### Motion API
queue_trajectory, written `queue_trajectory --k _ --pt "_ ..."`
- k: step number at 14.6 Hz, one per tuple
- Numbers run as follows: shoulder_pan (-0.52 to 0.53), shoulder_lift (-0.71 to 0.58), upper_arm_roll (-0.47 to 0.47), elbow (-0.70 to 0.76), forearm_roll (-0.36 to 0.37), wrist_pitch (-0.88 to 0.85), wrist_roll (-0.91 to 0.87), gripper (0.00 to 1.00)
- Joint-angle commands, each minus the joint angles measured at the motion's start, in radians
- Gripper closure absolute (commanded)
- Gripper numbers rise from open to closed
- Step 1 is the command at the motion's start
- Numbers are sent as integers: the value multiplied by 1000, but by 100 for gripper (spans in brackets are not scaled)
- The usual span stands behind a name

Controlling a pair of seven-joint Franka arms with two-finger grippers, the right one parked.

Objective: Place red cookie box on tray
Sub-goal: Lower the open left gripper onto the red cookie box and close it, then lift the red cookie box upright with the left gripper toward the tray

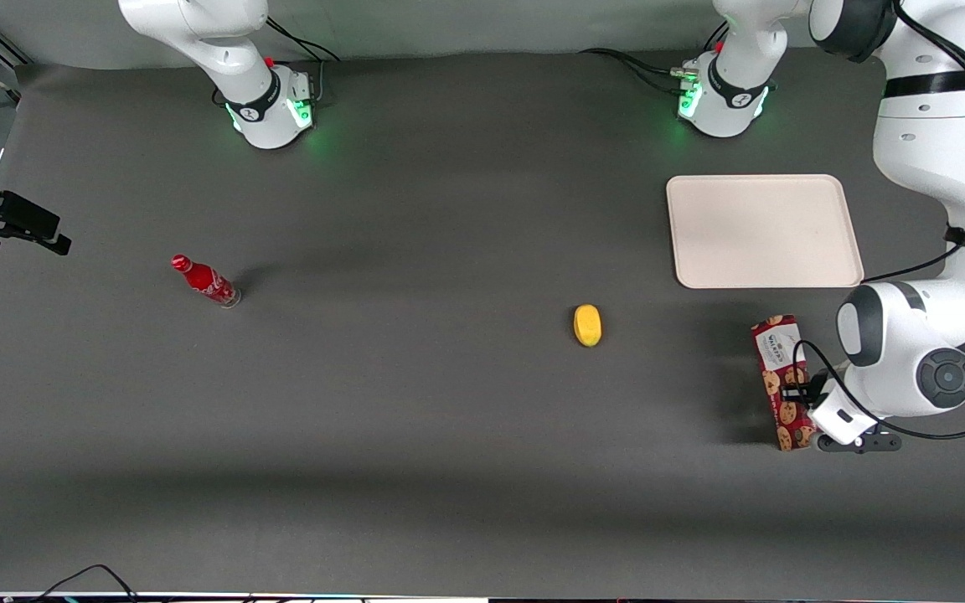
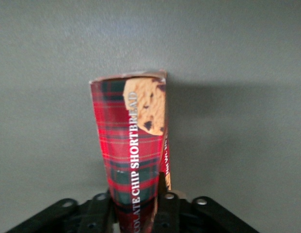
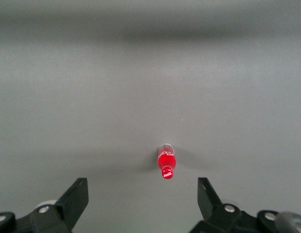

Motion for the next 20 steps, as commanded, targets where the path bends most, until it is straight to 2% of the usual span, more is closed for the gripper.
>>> queue_trajectory --k 1,5,9,11,13,15,18,20 --pt "-3 -32 4 11 -2 -12 -7 100" --pt "0 -64 6 137 -4 -222 -5 100" --pt "0 -109 15 364 4 -614 -2 100" --pt "0 -191 29 372 4 -767 2 100" --pt "1 -305 32 302 19 -871 1 100" --pt "0 -456 52 123 35 -881 25 100" --pt "1 -665 64 -205 79 -772 59 100" --pt "1 -725 93 -348 116 -688 74 100"
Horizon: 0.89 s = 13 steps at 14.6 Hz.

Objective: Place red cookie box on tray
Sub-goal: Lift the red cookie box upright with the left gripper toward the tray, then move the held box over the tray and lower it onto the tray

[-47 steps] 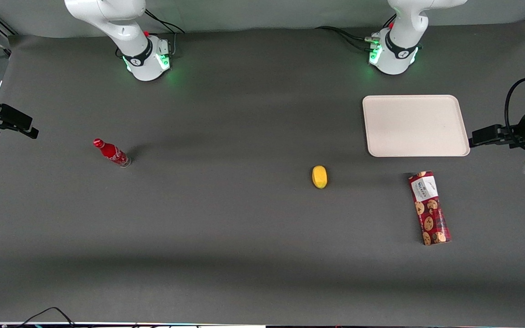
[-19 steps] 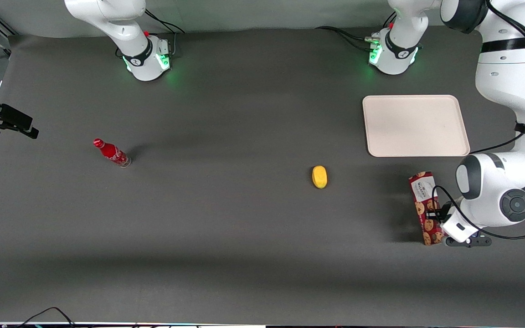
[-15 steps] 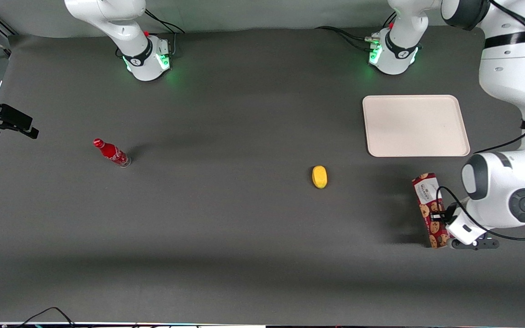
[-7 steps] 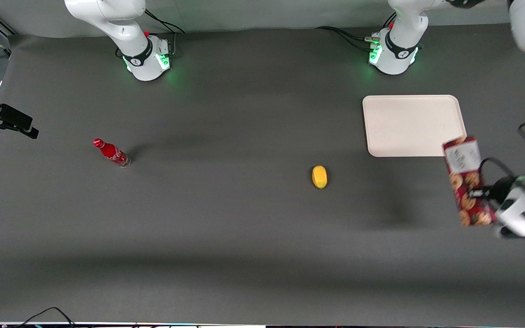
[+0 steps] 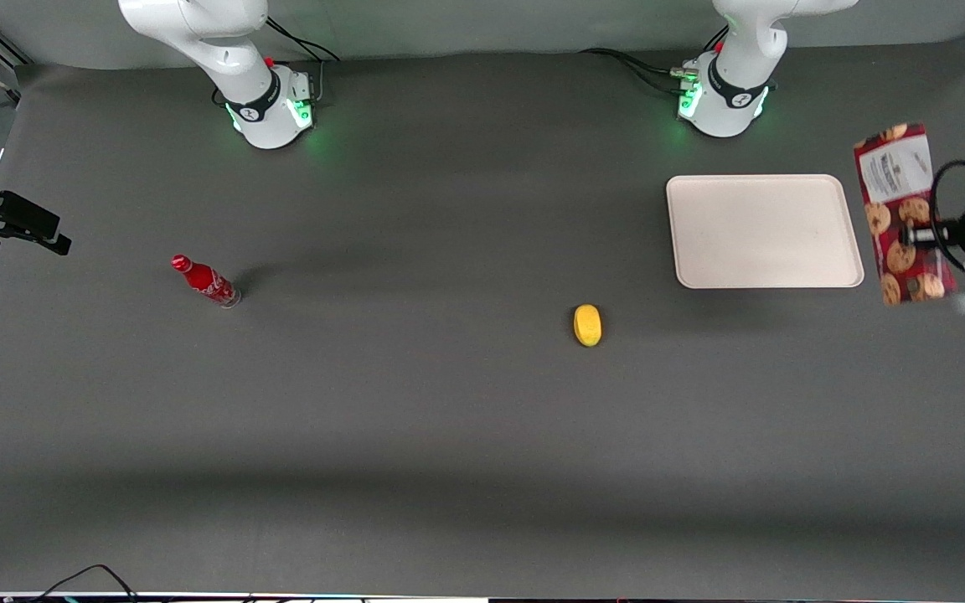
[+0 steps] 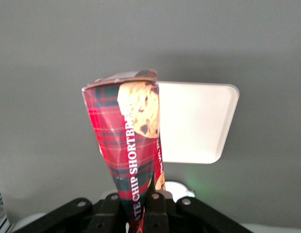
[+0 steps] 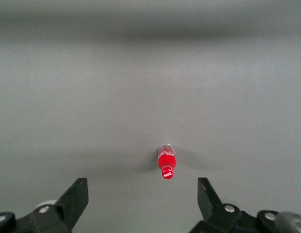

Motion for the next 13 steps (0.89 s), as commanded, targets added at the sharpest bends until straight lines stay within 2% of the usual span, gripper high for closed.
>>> queue_trajectory --k 1,4,6,9,12,13 --pt "-6 -186 53 -376 66 204 64 100" --pt "-6 -215 128 -595 116 441 105 100" --pt "-6 -201 180 -706 124 608 128 100" --pt "-8 -168 315 -831 126 835 257 100" --pt "-8 -116 365 -901 126 1015 299 100" --pt "-8 -100 363 -901 126 1034 302 79"
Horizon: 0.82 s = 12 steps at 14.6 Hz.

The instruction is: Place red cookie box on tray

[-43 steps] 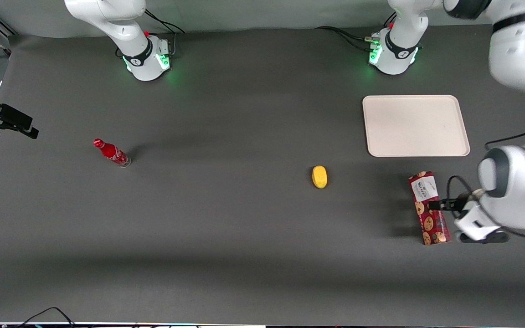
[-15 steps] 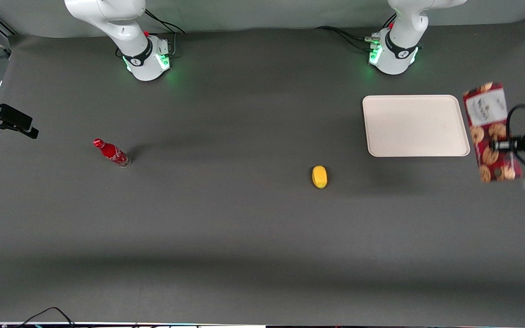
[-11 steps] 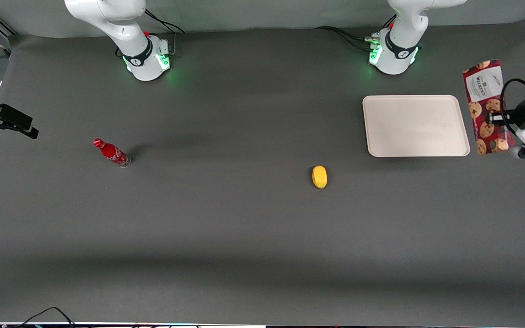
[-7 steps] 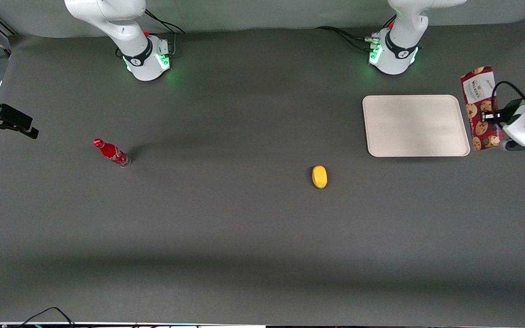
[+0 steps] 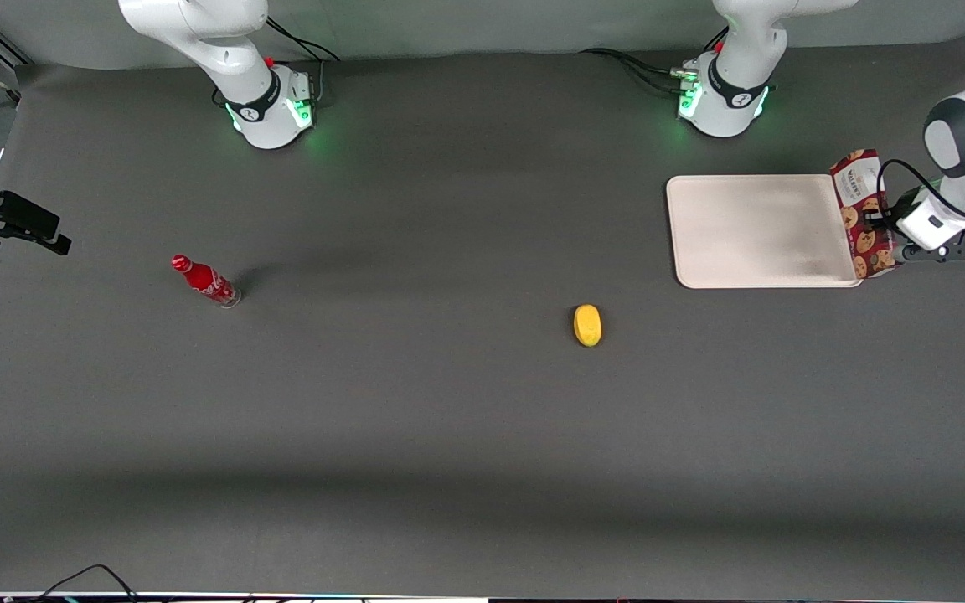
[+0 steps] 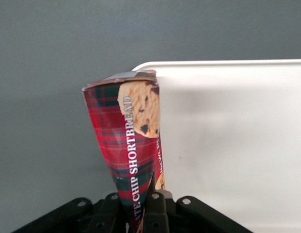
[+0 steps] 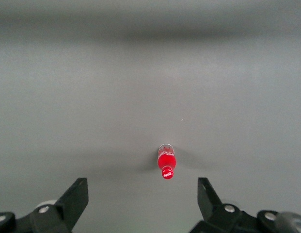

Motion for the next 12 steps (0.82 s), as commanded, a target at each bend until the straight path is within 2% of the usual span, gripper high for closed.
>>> queue_trajectory --k 1,2,6,10,12 --pt "-16 30 16 -29 12 82 26 11" --pt "-18 30 16 -29 12 81 26 0" --pt "-23 7 9 17 12 37 30 0" --pt "-24 -79 -101 256 -6 -326 16 0" --pt "-26 -88 -122 417 -75 -495 16 0"
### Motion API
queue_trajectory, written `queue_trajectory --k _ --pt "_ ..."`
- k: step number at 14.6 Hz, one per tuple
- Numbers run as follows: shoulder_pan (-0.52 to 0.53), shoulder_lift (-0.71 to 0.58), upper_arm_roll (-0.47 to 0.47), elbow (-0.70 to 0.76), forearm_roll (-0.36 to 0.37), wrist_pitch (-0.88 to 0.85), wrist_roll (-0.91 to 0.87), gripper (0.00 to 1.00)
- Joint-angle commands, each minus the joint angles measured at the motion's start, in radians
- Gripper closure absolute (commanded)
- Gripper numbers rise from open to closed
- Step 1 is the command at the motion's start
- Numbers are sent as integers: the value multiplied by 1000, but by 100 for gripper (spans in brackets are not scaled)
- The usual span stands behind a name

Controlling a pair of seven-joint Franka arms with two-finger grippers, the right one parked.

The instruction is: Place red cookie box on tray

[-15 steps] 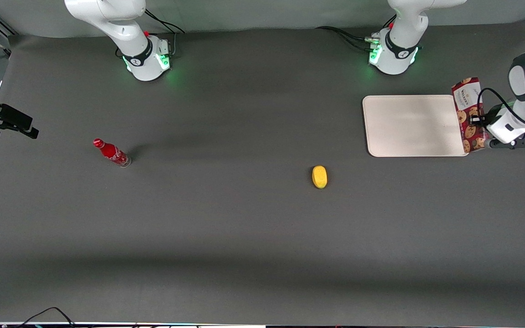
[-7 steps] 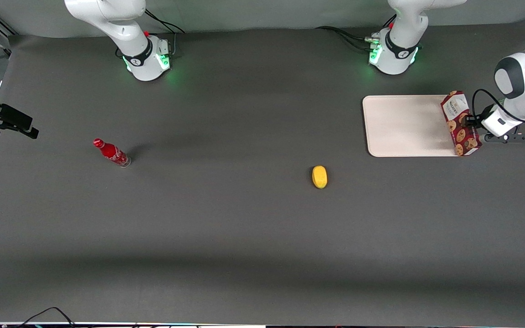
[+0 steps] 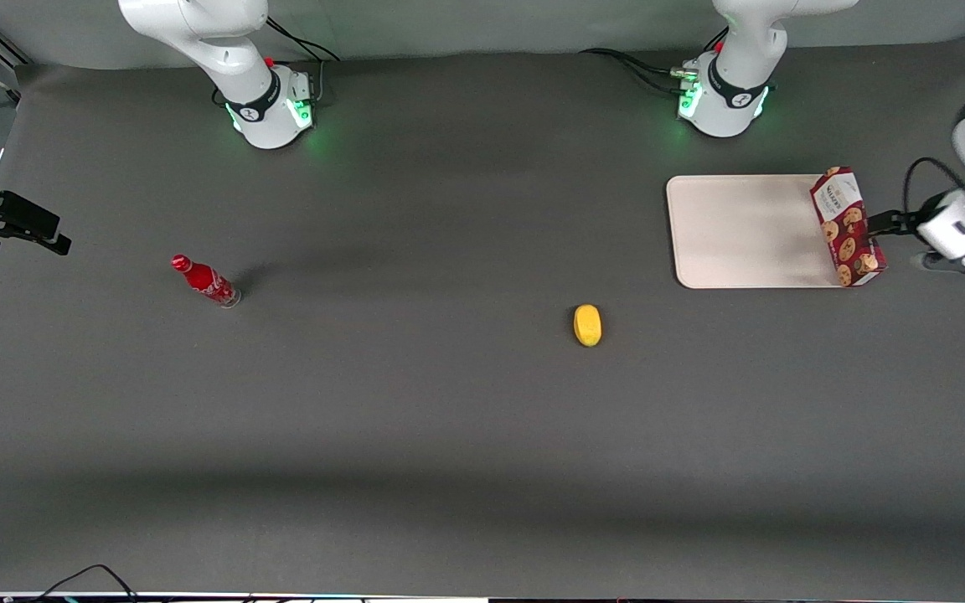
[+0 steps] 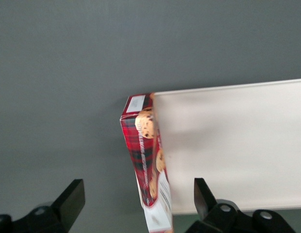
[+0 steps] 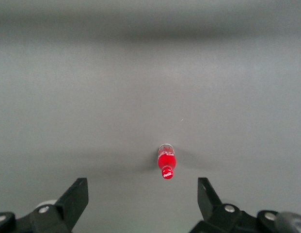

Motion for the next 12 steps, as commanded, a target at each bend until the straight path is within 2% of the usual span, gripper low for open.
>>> queue_trajectory --k 1,4,8,12 --pt "-9 -37 -66 279 -79 -292 -3 0" --pt "-9 -36 -149 471 -115 -433 -54 0" --pt "-9 -36 -289 588 -143 -550 -197 0" --pt "-9 -22 -306 635 -143 -563 -191 0"
